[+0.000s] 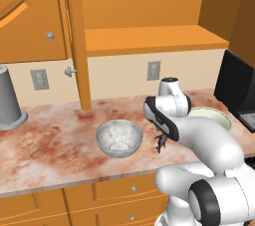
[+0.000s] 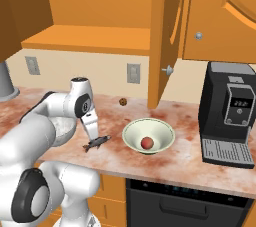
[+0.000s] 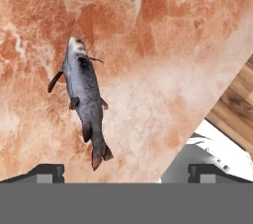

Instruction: Pick both bowls and place them on the counter. Then place the peach in one bowl and place the fish in the other bowl.

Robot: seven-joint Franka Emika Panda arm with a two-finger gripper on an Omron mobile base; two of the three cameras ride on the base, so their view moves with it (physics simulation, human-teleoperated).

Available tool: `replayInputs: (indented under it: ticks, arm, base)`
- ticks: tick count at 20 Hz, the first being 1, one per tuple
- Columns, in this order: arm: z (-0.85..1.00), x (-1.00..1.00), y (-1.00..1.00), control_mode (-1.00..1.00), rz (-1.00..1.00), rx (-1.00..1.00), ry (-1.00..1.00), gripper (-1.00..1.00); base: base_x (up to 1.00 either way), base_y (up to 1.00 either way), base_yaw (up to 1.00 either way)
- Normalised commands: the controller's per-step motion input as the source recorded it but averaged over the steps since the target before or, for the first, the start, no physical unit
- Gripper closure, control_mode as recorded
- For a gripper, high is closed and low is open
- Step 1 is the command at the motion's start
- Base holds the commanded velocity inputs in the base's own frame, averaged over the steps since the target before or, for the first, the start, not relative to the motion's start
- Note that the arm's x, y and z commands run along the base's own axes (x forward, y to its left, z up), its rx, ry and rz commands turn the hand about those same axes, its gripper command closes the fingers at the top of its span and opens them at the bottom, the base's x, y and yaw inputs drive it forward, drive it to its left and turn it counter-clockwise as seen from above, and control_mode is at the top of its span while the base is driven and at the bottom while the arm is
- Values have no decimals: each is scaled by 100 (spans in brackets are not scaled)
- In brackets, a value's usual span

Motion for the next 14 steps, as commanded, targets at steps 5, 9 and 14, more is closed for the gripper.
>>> replayInputs:
  ticks: [5, 9, 14]
  arm:
    - [-5, 21, -1, -100, 0, 0, 0, -100]
    - [-13, 28, 0, -100, 0, 2, 0, -100]
    - [-22, 16, -11, -100, 0, 4, 0, -100]
  base:
    - [0, 0, 0]
    - [0, 0, 0]
    - [0, 0, 0]
